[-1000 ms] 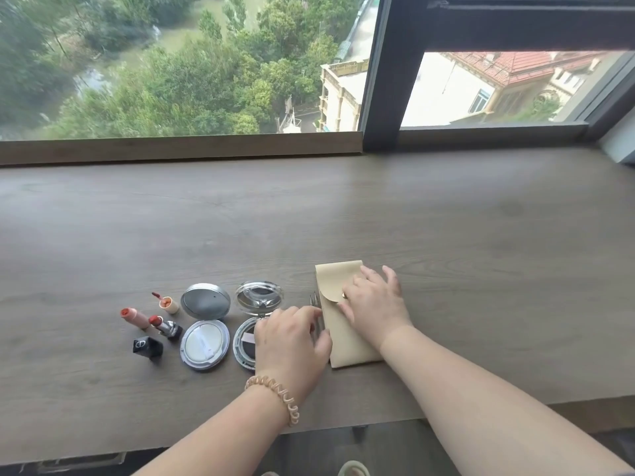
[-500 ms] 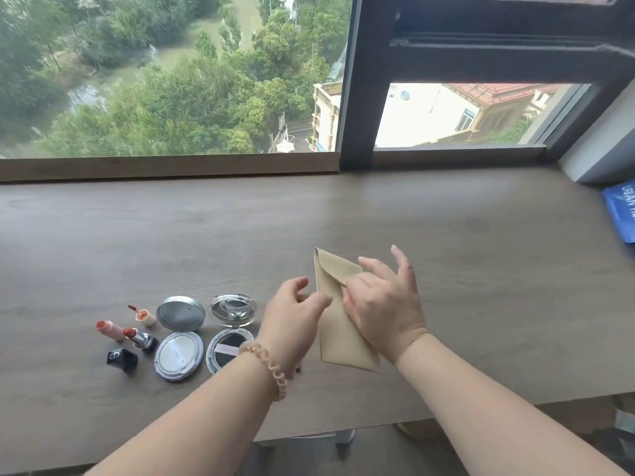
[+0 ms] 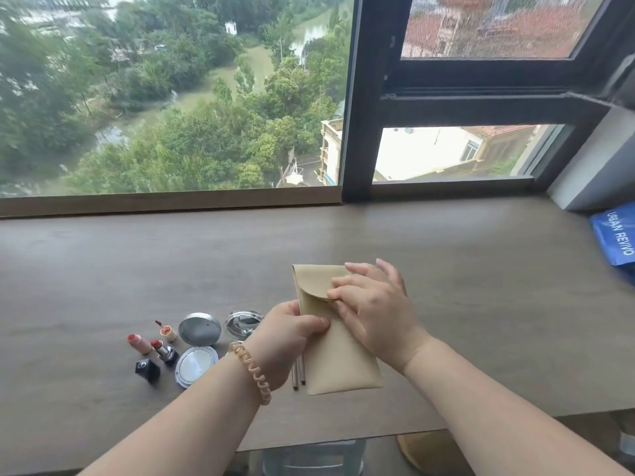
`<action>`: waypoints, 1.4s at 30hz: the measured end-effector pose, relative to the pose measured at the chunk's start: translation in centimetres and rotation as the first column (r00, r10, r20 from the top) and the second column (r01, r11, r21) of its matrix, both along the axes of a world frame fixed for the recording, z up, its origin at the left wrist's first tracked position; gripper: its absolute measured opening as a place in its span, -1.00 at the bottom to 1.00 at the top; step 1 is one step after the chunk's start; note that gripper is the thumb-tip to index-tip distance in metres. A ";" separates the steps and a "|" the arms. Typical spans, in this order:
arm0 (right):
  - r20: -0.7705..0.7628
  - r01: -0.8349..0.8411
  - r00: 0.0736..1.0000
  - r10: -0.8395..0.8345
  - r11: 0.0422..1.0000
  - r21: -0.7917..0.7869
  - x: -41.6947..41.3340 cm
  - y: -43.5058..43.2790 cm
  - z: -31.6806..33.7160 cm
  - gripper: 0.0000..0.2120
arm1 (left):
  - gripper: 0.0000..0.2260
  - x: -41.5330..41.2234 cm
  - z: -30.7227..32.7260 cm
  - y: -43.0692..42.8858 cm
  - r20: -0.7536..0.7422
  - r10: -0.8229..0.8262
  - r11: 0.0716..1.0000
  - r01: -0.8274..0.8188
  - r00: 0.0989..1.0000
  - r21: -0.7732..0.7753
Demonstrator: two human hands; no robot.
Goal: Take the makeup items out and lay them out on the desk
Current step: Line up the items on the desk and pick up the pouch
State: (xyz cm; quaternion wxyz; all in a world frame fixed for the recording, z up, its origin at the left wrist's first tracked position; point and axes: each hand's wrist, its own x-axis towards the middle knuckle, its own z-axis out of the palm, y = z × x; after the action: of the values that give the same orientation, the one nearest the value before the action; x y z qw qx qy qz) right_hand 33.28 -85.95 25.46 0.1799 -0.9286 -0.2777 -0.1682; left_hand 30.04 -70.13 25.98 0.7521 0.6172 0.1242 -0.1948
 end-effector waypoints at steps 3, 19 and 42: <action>0.075 -0.022 0.997 0.023 1.000 -0.019 0.0 0.9 1.1 -0.77 | -0.80 -0.5 0.7 1.0 0.026 -0.036 0.997 0.038 0.999 -0.067; -0.007 -0.078 0.997 0.078 0.983 -0.164 1.8 2.3 6.3 -0.85 | -0.69 -4.4 2.3 7.0 0.126 -0.327 0.912 0.348 0.937 -0.218; -0.586 0.135 0.810 -0.039 0.984 0.120 -1.6 5.5 6.2 -0.53 | -0.40 -6.4 0.2 9.0 0.152 -0.484 0.855 0.503 0.862 -0.125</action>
State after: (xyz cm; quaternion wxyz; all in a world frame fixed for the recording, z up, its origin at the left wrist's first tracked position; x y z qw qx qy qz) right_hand 31.67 -80.45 31.69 0.3202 -0.9303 -0.1526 0.0938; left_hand 23.69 -61.10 26.21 0.7299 0.5760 -0.0980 -0.3548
